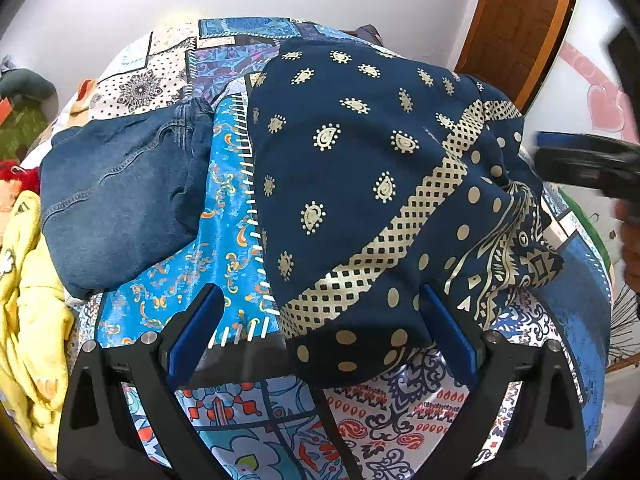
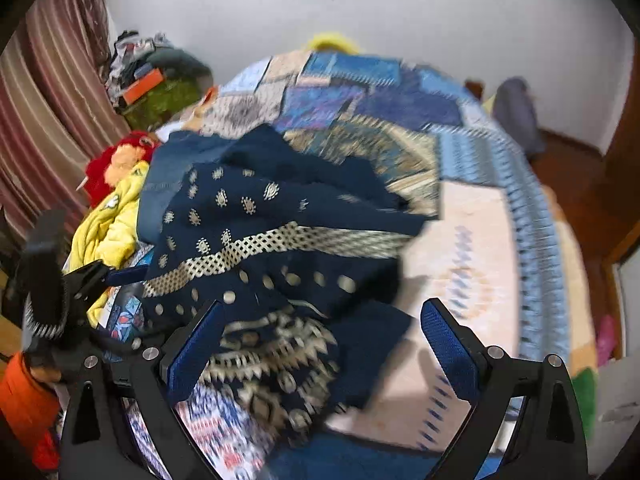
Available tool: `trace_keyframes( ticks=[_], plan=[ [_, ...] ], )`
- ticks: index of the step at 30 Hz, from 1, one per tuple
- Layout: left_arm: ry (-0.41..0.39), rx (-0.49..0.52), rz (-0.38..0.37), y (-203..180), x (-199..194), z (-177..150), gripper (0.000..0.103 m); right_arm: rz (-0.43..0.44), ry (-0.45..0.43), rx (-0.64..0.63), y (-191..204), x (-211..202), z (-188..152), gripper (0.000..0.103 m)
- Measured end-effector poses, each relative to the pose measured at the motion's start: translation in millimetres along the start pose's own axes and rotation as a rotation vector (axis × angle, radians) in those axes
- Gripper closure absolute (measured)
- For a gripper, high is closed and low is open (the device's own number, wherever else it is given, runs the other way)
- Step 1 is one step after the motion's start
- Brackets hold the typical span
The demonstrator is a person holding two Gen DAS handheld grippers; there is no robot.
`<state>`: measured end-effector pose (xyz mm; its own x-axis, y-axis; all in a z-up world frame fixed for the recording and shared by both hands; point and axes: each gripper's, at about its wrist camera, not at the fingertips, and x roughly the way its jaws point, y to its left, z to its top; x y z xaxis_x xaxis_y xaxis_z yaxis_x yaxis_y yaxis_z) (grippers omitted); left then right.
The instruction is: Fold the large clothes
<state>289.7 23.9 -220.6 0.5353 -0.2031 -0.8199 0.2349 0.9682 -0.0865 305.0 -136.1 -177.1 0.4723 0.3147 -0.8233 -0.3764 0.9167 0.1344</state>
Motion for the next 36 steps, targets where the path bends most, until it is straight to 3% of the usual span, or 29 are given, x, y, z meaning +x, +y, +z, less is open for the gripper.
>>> trace_keyframes(
  ticks=[3, 6, 9, 12, 16, 20, 24, 28, 36],
  plan=[
    [0.003, 0.018, 0.005, -1.7, -2.8, -1.5, 0.004, -0.081, 0.062, -0.034, -16.9, 32.5, 21.0, 0.005],
    [0.0, 0.031, 0.0, -0.6, -9.3, -3.6, 0.004, -0.026, 0.077, 0.0, -35.4, 28.8, 34.4, 0.005],
    [-0.003, 0.048, 0.001, 3.3, -16.2, -5.6, 0.004, -0.183, -0.021, -0.041, -47.8, 5.6, 47.3, 0.005],
    [-0.025, 0.032, 0.024, 12.6, -28.2, -1.9, 0.005, -0.188, -0.061, 0.017, -63.2, -16.8, 50.3, 0.005],
    [-0.083, -0.018, 0.052, 28.6, -46.0, 13.8, 0.005, -0.11, -0.083, 0.011, -62.6, -32.5, 43.9, 0.005],
    [-0.097, -0.071, 0.016, 41.2, -48.6, 34.7, 0.005, -0.009, -0.096, -0.01, -47.3, -37.4, 23.4, 0.005],
    [-0.095, -0.078, -0.012, 41.8, -39.6, 49.7, 0.005, 0.082, -0.086, 0.007, -37.8, -24.9, 4.5, 0.005],
    [-0.068, -0.054, -0.038, 32.9, -18.8, 58.4, 0.005, 0.112, -0.051, 0.054, -44.7, 3.0, 1.4, 0.005],
    [-0.002, -0.153, -0.233, 44.3, 30.9, 79.9, 0.0, 0.342, 0.11, 0.279, -87.6, 77.2, 15.7, 0.005]
  ],
)
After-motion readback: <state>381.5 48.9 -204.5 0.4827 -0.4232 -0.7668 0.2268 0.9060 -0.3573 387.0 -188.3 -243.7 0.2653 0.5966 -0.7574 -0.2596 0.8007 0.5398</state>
